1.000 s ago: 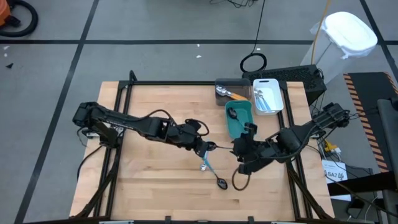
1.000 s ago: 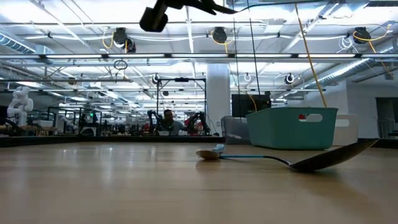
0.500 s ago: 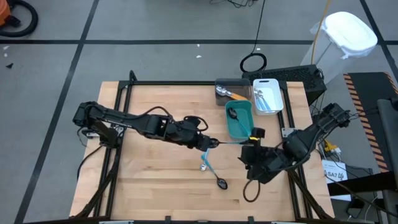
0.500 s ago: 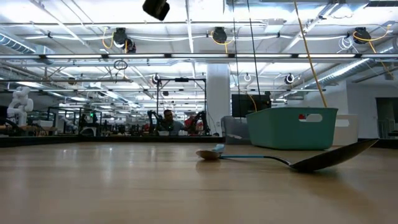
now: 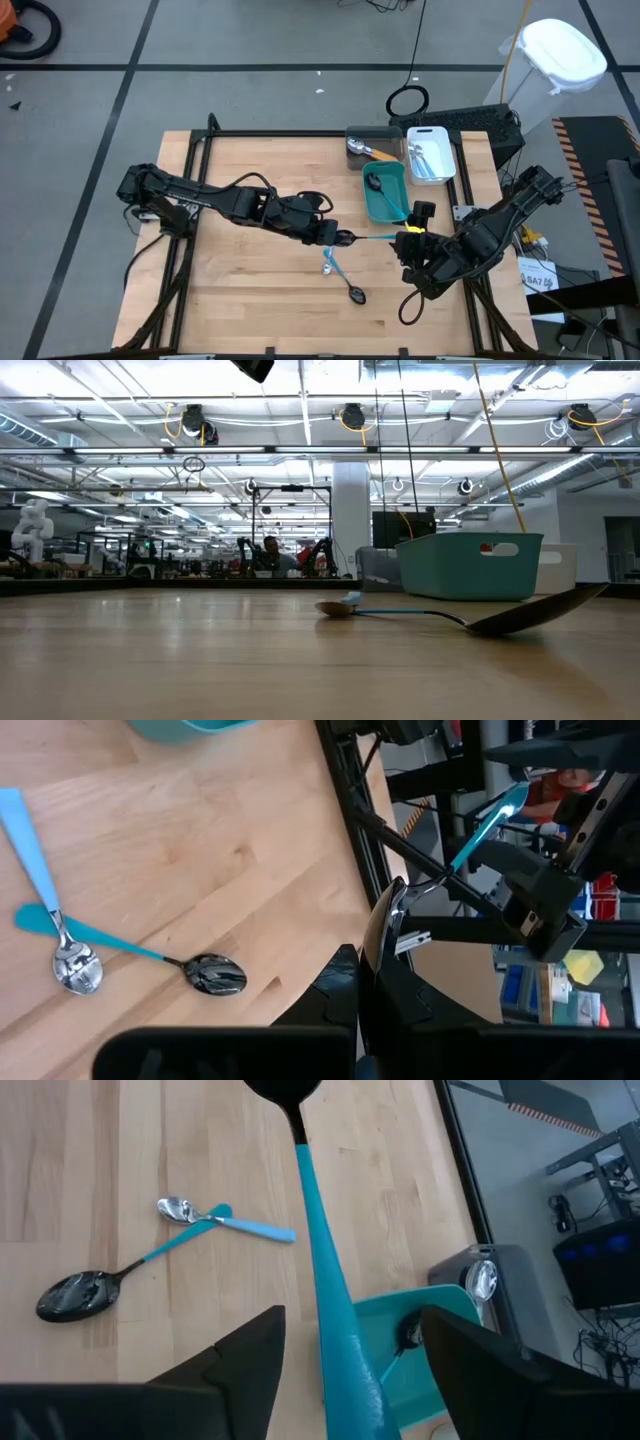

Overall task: Sort silverware by color (type)
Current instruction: Put the blue spoon into the green bin

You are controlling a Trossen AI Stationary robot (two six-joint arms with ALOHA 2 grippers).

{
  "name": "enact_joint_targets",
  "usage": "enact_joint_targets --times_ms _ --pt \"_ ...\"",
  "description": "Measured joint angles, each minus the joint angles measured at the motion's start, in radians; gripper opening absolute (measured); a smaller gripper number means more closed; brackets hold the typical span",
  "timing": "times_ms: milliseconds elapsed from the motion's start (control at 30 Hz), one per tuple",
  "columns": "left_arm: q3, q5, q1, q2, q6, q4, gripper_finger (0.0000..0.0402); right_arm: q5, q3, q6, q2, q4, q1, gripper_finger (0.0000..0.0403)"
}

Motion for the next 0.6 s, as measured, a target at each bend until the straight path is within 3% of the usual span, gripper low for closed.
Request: enact_joint_targets --times_ms 267,600 --pt "0.000 0.020 0.000 0.000 -0.009 -0.002 0.0005 -0.028 0.000 -0.029 0.000 0.003 -0.005 0.0184" --pt "0.000 0.030 0.000 0.000 0.003 -0.003 0.0005 -0.082 0.000 -0.029 0.000 0.046 -0.005 0.0094"
